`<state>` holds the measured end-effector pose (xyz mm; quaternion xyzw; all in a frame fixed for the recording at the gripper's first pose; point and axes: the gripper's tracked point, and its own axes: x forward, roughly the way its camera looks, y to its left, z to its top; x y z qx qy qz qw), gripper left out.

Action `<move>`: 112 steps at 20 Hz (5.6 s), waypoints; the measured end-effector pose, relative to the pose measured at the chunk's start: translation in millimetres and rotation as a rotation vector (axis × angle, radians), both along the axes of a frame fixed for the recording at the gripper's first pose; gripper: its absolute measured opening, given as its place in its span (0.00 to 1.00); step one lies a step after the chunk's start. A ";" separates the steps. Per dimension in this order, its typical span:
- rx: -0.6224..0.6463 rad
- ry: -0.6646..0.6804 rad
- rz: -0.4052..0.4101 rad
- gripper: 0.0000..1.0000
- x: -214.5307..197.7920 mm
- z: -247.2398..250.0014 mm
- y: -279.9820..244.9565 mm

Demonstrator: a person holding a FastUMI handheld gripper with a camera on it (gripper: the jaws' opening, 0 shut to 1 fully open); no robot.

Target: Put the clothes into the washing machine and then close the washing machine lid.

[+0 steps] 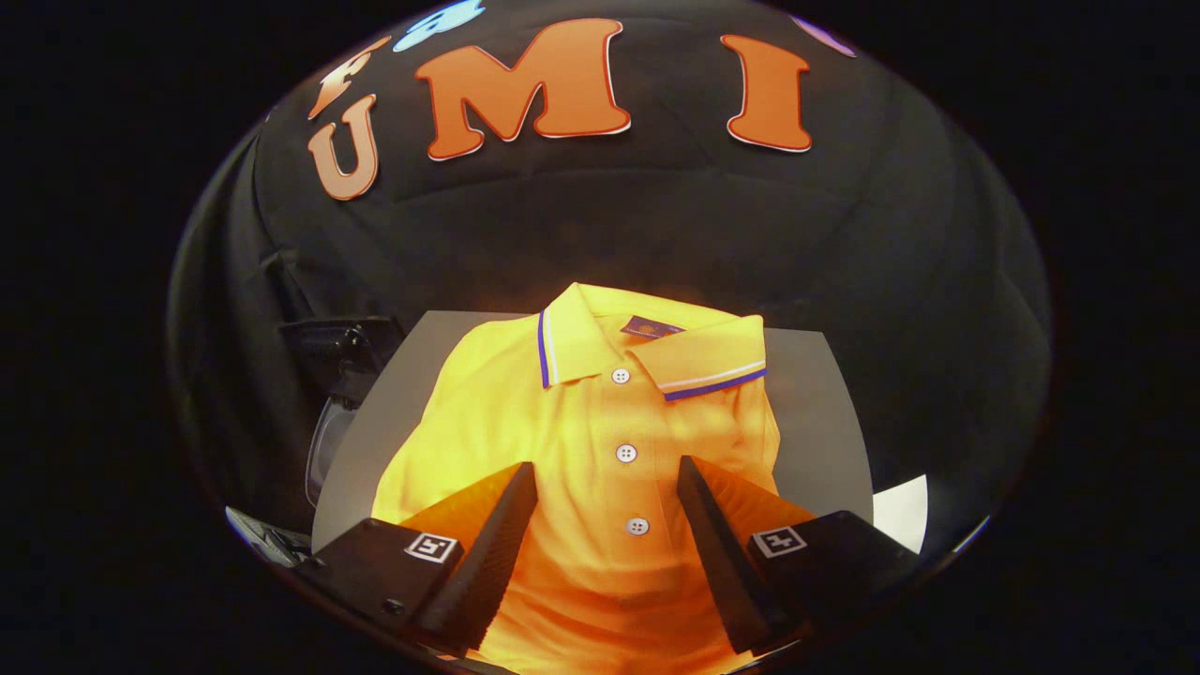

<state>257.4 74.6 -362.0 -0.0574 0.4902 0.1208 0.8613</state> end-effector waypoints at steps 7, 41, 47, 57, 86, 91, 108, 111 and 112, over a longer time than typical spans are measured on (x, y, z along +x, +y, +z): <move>-0.116 0.127 0.106 0.54 -10.3 0.0 2.2; 0.823 -0.694 -0.045 0.07 -65.9 297.1 70.9; 0.770 -0.781 -0.052 0.08 -74.2 329.1 137.2; 0.784 -0.806 0.031 0.07 -98.0 333.9 284.4; 0.492 -0.432 0.150 0.07 -95.7 1.2 512.2; 0.385 -0.335 0.145 0.08 -93.3 -94.3 515.4; 0.229 -0.014 0.032 0.08 -92.9 -269.8 493.5; 0.198 0.107 0.010 0.08 -115.9 -300.0 486.1; 0.188 0.131 0.000 0.08 -119.9 -308.7 483.1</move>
